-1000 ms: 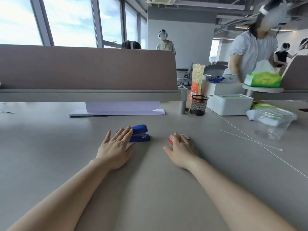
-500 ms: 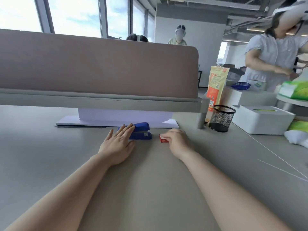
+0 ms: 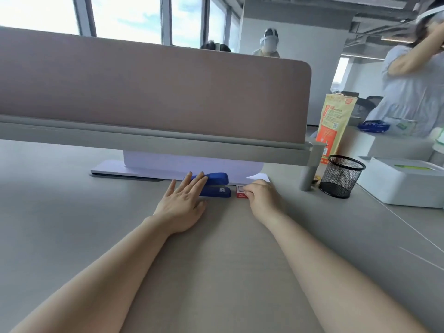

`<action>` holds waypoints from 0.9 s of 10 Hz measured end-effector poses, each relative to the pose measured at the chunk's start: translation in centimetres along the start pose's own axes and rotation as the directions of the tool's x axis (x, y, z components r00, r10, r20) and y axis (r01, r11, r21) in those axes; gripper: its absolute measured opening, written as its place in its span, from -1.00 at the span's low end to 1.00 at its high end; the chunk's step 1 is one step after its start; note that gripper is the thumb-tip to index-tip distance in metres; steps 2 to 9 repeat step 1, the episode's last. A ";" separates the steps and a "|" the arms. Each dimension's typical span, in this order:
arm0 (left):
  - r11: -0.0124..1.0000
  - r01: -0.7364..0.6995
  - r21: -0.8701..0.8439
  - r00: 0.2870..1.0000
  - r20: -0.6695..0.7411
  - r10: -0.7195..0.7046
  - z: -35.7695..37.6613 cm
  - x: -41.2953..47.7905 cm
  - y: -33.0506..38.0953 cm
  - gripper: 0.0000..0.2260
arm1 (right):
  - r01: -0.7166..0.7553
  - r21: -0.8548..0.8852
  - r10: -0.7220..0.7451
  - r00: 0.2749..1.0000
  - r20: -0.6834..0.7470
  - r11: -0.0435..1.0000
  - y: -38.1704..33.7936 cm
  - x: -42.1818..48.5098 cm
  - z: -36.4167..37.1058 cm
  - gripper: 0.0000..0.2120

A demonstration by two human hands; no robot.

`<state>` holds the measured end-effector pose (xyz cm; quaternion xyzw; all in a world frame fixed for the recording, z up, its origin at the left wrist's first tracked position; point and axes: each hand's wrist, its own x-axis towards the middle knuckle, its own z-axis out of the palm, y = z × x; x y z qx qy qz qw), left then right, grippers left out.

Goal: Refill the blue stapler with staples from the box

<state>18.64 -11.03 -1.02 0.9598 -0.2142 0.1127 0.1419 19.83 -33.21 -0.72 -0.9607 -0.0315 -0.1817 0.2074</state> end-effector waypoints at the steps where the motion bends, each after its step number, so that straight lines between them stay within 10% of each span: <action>1: 1.000 -0.008 0.020 0.999 -0.035 0.009 0.0 -0.1 -0.1 -0.46 | 0.047 0.039 -0.046 0.998 -0.045 0.998 -0.1 -0.3 0.1 -0.76; 9: 1.000 -0.008 0.020 0.999 -0.035 0.009 0.0 -0.1 -0.1 -0.46 | 0.047 0.039 -0.046 0.998 -0.045 0.998 -0.1 -0.3 0.1 -0.76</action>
